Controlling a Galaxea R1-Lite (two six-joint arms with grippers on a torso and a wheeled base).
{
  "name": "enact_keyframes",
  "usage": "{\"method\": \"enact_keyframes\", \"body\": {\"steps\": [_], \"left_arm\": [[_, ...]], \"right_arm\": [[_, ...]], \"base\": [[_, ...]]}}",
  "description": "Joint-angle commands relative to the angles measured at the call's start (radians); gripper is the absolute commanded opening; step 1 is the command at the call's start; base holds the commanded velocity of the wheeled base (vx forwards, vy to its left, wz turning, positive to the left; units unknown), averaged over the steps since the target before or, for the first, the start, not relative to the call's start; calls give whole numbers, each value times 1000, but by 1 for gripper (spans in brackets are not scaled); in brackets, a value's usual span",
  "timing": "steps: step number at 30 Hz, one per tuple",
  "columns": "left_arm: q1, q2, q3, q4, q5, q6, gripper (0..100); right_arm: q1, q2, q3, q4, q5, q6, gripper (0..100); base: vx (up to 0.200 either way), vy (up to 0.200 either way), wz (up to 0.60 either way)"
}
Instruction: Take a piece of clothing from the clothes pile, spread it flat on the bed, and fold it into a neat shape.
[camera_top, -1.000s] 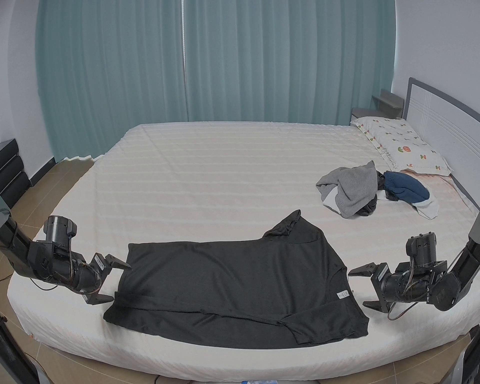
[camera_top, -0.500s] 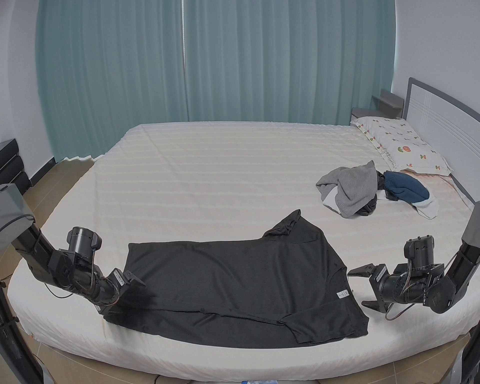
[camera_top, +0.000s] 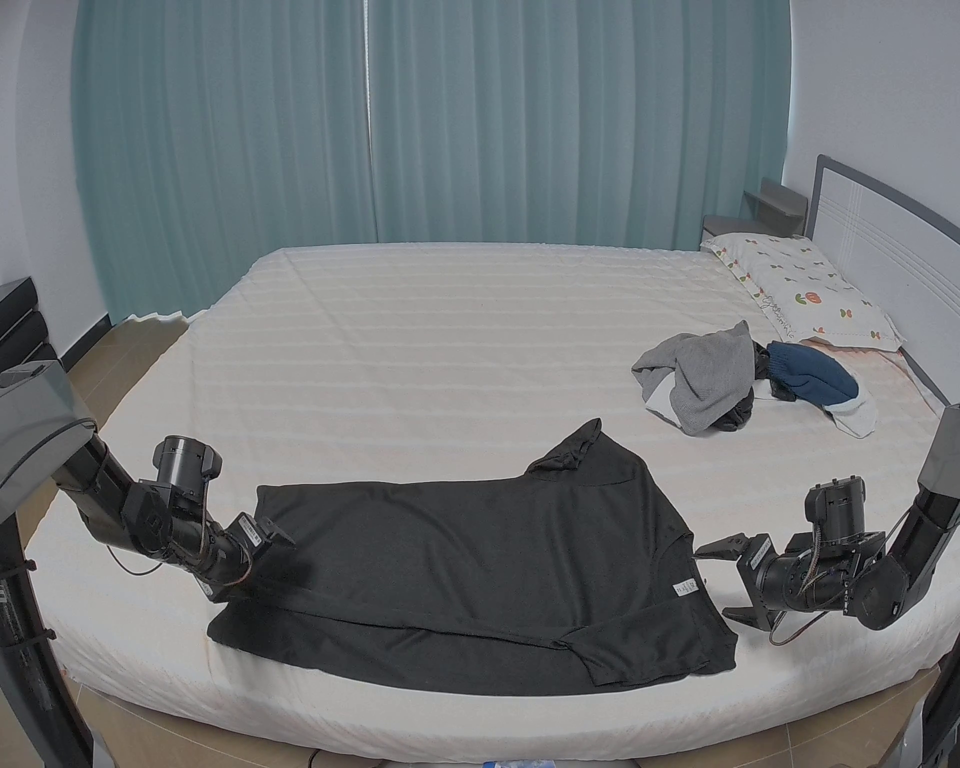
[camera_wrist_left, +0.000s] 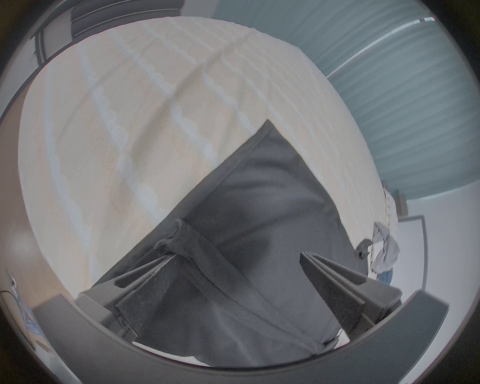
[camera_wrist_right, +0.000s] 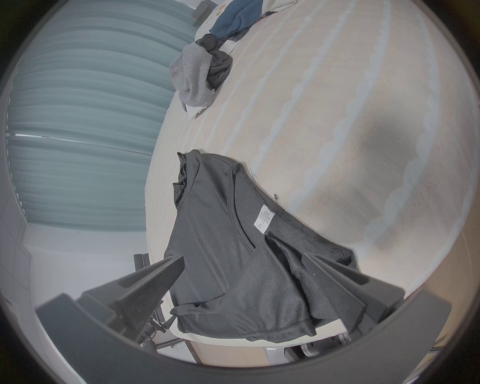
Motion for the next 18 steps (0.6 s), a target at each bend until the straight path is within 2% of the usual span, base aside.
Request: {"method": "enact_keyframes", "body": {"steps": [1, 2, 5, 9, 13, 18], "left_arm": [[11, 26, -40, -19, 1, -55, 100], [11, 21, -24, -72, -4, -99, 100], [17, 10, -4, -110, -4, -122, 100], [67, 10, -27, -165, 1, -155, 100], [133, 13, -24, -237, -9, -158, 100], [170, -2, -15, -231, -55, -156, 100]], "right_arm": [[0, 6, 0, 0, 1, 0, 100], [1, 9, 0, 0, 1, -1, 100], [1, 11, 0, 0, 1, 0, 100], [1, 9, 0, 0, -1, -1, 100], [1, 8, 2, 0, -2, -1, 100], [3, 3, 2, 0, -2, -1, 100]], "base": [[0, 0, 0], [0, 0, 0], [0, 0, 0], [0, 0, 0], [0, 0, 0], [0, 0, 0]]}}
